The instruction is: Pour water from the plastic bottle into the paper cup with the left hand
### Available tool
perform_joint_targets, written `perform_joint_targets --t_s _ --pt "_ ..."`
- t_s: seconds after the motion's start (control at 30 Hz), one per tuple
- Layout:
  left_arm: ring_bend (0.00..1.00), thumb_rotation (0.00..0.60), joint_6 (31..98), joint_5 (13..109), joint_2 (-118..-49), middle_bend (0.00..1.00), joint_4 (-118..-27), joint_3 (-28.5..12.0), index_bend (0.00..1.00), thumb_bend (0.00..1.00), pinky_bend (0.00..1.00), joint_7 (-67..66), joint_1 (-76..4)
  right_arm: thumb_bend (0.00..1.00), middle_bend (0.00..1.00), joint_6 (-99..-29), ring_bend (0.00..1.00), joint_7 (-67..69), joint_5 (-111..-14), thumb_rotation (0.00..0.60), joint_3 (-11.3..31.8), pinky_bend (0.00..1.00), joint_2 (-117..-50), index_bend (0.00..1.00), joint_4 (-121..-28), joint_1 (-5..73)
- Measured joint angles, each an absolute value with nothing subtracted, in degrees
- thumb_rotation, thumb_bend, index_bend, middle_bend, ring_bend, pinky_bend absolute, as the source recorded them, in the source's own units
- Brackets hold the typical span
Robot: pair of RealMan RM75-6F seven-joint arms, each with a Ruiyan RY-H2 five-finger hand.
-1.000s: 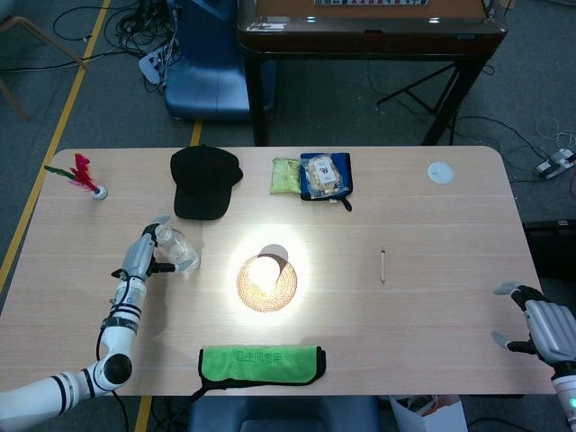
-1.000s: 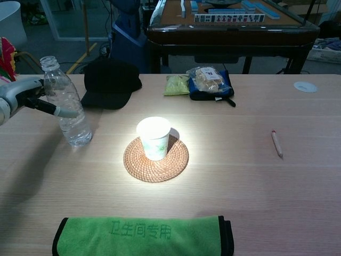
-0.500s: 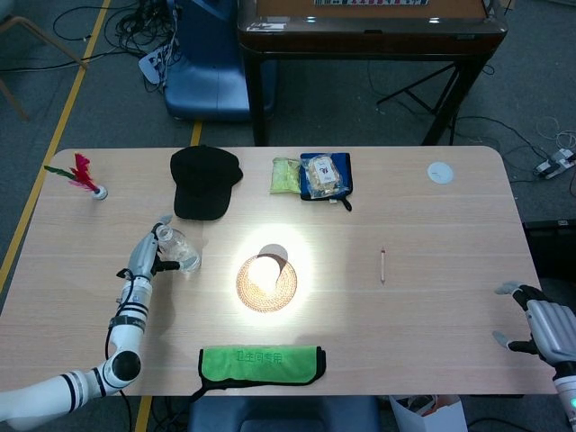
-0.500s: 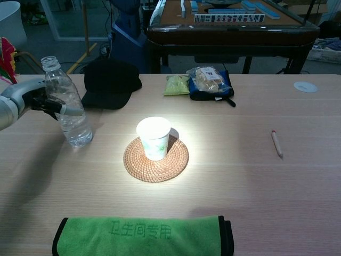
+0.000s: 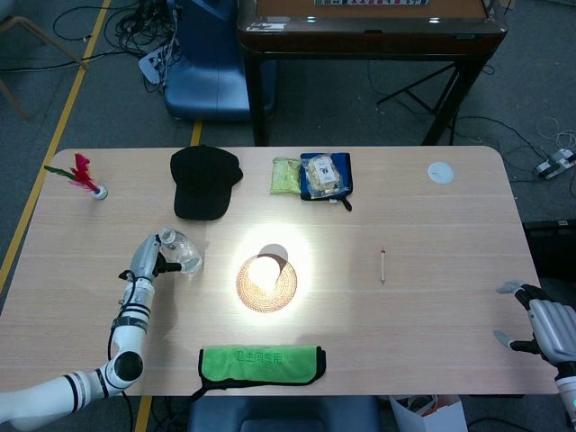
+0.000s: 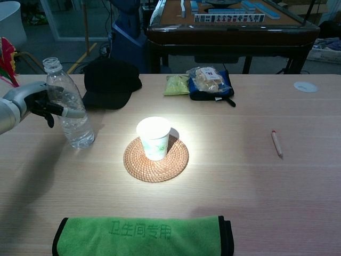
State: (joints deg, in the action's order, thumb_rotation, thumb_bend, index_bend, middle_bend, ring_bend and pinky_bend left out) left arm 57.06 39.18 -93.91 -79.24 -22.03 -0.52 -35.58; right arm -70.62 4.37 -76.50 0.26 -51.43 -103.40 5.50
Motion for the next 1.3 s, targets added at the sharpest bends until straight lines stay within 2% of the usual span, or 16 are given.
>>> perform_joint_targets --t_s 0.37,0.7,1.03,1.3 --pt "0.44 0.600 57.8 42.6 -94.0 0.52 -79.5 -21.9 0.51 0.00 0.68 1.3 -34.8 0.20 0.22 -70.7 0.19 4.4 -76.6 0.600 0.3 0.37 -51.4 0.30 -103.5 5.4" --pt "0.48 0.600 61.4 50.1 -92.9 0.58 -83.6 -20.3 0.53 0.00 0.71 0.2 -34.1 0.20 0.22 -70.7 0.19 4.3 -76.9 0.600 0.2 0.37 -51.3 0.30 -103.8 5.4" --pt "0.50 0.600 66.0 57.7 -90.1 0.61 -89.2 -16.2 0.56 0.00 0.72 -12.7 -34.9 0.20 0.22 -70.9 0.19 4.4 -77.7 0.600 0.0 0.37 -51.1 0.30 -104.2 5.4" --pt "0.51 0.600 69.7 63.0 -90.0 0.65 -88.2 -12.2 0.59 0.00 0.73 -27.3 -36.7 0.20 0.22 -71.0 0.19 4.6 -78.1 0.600 -0.1 0.37 -51.0 0.30 -104.3 5.3"
